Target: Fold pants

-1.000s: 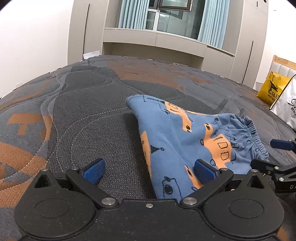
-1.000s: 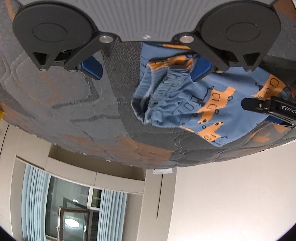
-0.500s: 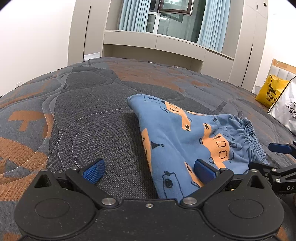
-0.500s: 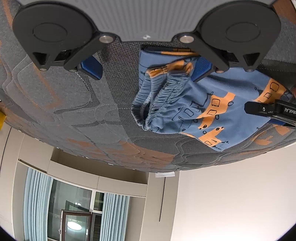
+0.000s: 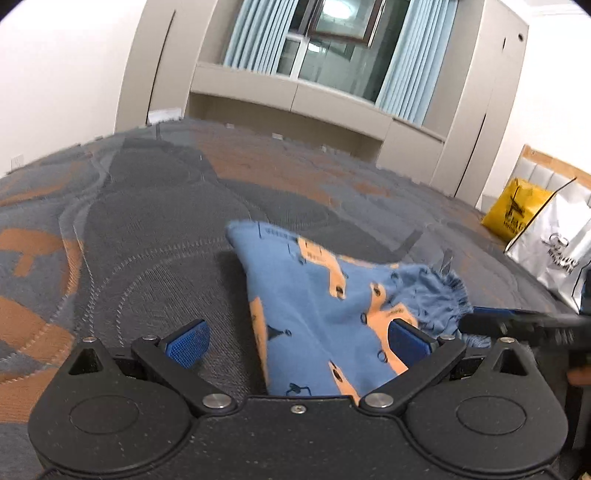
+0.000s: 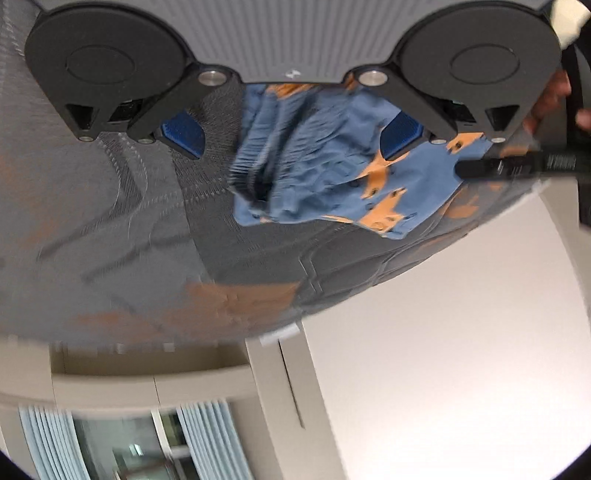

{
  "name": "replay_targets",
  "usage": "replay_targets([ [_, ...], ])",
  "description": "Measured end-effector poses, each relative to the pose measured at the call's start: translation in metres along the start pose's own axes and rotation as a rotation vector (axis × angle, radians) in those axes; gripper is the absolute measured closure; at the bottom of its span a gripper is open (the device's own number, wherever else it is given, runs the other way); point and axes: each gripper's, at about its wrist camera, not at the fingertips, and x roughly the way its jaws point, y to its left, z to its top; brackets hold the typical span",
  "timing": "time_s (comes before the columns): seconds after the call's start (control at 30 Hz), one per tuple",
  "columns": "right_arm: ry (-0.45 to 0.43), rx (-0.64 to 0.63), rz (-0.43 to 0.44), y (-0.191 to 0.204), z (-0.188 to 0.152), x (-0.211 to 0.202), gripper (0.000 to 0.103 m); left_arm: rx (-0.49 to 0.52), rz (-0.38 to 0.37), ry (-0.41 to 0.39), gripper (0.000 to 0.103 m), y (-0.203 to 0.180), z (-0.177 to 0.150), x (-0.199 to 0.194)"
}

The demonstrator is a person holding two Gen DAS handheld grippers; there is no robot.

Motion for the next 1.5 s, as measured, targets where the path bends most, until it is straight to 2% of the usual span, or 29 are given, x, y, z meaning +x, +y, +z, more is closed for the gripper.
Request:
replay_targets([
  [0.07, 0.06, 0.091, 0.045, -0.017, 0.007, 0.014, 0.0, -0.015, -0.01, 0.047, 0.001, 0.001, -0.001, 0.009],
  [0.1, 0.056, 0.106, 0.072, -0.022, 0.009, 0.017, 0.0, -0.024, -0.01, 0.056, 0.001, 0.002, -0.001, 0.012],
  [0.27, 0.065, 0.135, 0.146, -0.033, 0.02, 0.028, 0.002, -0.061, -0.026, 0.042, 0.001, 0.007, 0.001, 0.011],
  [0.33, 0.063, 0.151, 0.159, -0.033, 0.02, 0.032, 0.016, -0.071, -0.023, 0.039, 0.002, 0.01, 0.003, 0.009],
  [0.37, 0.061, 0.153, 0.158, -0.032, 0.02, 0.033, 0.029, -0.072, -0.019, 0.04, 0.005, 0.011, 0.004, 0.009],
  [0.43, 0.057, 0.15, 0.128, -0.031, 0.018, 0.033, 0.042, -0.072, -0.019, 0.044, 0.009, 0.011, 0.005, 0.008],
  [0.5, 0.051, 0.146, 0.092, -0.029, 0.017, 0.031, 0.053, -0.072, -0.019, 0.046, 0.017, 0.012, 0.006, 0.007],
  [0.63, 0.043, 0.16, 0.073, -0.029, 0.016, 0.03, 0.059, -0.087, -0.028, 0.049, 0.032, 0.013, 0.006, 0.005],
  [0.7, 0.033, 0.17, 0.068, -0.028, 0.013, 0.03, 0.064, -0.096, -0.036, 0.058, 0.048, 0.015, 0.006, 0.006],
  [0.73, 0.024, 0.182, 0.065, -0.027, 0.011, 0.03, 0.066, -0.105, -0.04, 0.064, 0.061, 0.017, 0.005, 0.008],
  [0.87, -0.003, 0.178, 0.044, -0.019, 0.007, 0.026, 0.076, -0.143, -0.058, 0.061, 0.076, 0.02, 0.007, 0.008],
  [0.97, -0.03, 0.146, 0.015, -0.007, 0.009, 0.022, 0.079, -0.118, -0.062, 0.052, 0.082, 0.017, 0.012, 0.007],
  [1.2, -0.102, 0.103, 0.018, 0.012, 0.031, 0.022, 0.081, -0.086, -0.046, -0.022, 0.084, 0.026, 0.041, 0.007],
  [1.5, -0.131, 0.127, 0.045, 0.018, 0.076, 0.077, 0.081, -0.135, 0.021, -0.062, 0.084, 0.065, 0.085, 0.041],
])
